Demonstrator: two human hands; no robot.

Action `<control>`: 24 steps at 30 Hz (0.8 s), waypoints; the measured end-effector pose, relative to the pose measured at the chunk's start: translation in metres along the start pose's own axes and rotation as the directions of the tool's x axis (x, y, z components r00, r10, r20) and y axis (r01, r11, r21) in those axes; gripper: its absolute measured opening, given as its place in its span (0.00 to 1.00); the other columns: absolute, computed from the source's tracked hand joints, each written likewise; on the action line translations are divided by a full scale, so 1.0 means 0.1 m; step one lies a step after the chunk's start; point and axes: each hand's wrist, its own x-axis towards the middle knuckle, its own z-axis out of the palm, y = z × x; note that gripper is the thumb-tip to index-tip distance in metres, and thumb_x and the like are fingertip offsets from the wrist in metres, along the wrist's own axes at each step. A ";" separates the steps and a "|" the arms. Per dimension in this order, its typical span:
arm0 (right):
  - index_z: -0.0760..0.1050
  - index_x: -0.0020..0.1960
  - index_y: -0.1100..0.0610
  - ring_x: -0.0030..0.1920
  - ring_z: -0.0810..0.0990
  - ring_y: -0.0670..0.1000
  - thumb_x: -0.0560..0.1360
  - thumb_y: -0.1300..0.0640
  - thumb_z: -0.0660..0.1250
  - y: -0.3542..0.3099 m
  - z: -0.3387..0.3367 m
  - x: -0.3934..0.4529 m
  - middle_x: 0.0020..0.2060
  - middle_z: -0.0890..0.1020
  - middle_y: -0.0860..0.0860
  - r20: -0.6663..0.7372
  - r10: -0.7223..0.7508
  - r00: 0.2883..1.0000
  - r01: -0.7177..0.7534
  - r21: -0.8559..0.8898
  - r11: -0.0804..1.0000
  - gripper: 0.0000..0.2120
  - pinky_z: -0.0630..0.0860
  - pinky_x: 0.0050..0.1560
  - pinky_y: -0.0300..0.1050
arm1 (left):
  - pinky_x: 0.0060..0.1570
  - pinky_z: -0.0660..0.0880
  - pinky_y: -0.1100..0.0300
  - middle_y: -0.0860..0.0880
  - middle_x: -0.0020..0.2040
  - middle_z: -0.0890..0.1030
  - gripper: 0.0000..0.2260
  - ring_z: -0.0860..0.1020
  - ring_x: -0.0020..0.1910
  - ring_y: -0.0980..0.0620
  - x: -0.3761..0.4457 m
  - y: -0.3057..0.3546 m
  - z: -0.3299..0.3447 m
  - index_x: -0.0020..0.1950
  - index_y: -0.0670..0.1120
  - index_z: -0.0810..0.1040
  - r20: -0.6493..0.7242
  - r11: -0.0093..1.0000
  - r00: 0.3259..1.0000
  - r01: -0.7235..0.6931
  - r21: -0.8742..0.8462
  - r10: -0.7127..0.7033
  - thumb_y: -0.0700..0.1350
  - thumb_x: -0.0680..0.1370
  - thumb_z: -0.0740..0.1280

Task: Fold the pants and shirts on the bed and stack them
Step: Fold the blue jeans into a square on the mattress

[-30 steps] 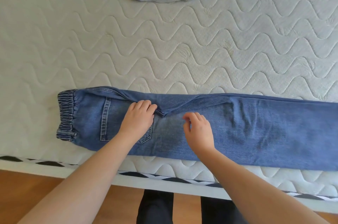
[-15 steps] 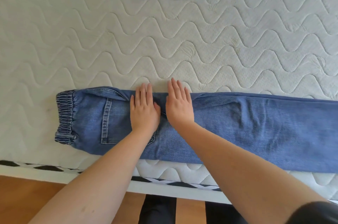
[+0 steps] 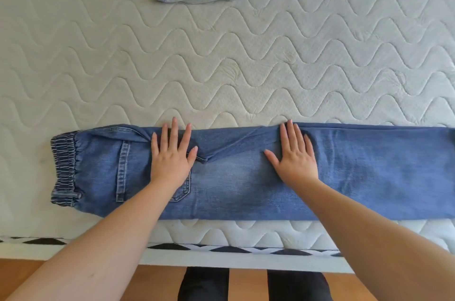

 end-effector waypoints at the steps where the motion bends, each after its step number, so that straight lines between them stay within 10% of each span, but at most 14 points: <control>1: 0.38 0.80 0.52 0.79 0.42 0.48 0.77 0.29 0.40 0.04 -0.01 -0.01 0.80 0.42 0.48 0.002 0.000 1.000 0.000 0.002 1.000 0.40 0.39 0.78 0.48 | 0.75 0.48 0.39 0.42 0.81 0.52 0.28 0.56 0.78 0.40 0.00 0.02 -0.03 0.81 0.50 0.49 -0.007 0.998 0.998 -0.059 0.028 0.059 0.57 0.82 0.46; 24: 0.48 0.80 0.52 0.79 0.47 0.52 0.81 0.45 0.57 2.75 -0.15 -0.93 0.80 0.51 0.50 0.085 0.488 0.869 -0.490 0.294 0.821 0.33 0.48 0.77 0.51 | 0.77 0.45 0.49 0.49 0.81 0.45 0.30 0.46 0.80 0.49 0.33 3.21 -0.32 0.81 0.53 0.44 0.242 0.700 0.690 -0.712 0.057 0.682 0.55 0.83 0.54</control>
